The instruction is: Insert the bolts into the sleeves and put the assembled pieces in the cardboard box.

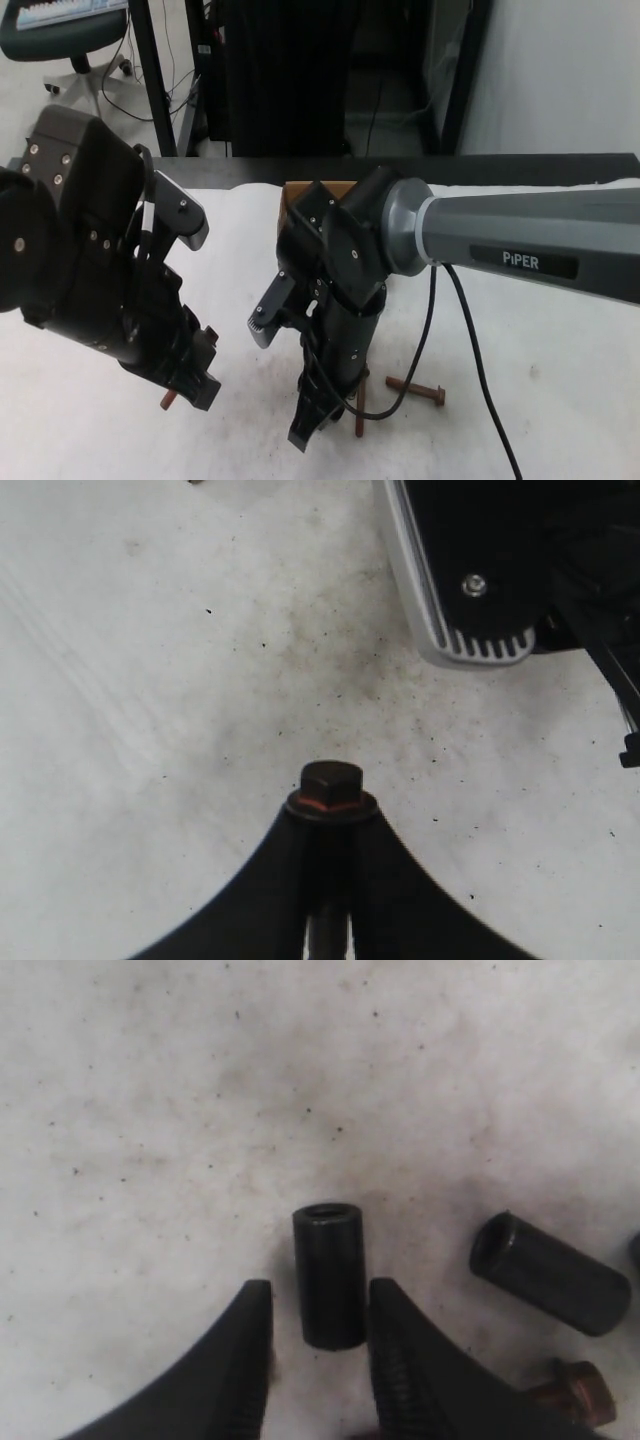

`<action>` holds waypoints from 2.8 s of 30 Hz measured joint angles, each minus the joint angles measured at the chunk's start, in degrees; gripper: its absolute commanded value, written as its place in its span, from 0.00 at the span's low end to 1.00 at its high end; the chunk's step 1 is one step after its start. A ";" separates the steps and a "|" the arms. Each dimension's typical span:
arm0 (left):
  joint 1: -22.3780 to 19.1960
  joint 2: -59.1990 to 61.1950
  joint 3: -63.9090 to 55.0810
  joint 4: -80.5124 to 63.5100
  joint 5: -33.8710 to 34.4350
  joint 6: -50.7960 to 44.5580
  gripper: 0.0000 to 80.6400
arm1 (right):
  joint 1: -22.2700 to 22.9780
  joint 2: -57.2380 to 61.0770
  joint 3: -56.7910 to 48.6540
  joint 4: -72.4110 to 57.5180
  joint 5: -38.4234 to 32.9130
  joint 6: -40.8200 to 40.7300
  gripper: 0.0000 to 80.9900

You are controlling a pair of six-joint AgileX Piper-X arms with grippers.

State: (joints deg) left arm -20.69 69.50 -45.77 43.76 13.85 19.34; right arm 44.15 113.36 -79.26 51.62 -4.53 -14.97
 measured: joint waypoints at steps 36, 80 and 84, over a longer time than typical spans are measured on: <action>0.00 0.00 0.00 0.37 0.00 0.00 0.00 | 0.00 2.29 -0.18 -1.66 0.24 -0.11 0.38; 0.00 0.00 0.00 1.69 0.00 0.00 0.00 | -0.13 2.42 -0.31 -2.12 0.24 -2.83 0.43; 0.00 0.00 0.00 1.65 0.00 0.00 0.00 | -0.13 2.42 -0.31 -1.69 0.24 -2.91 0.43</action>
State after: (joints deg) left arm -20.69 69.50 -45.77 45.41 13.85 19.34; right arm 44.02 115.78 -79.57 49.93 -4.28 -17.88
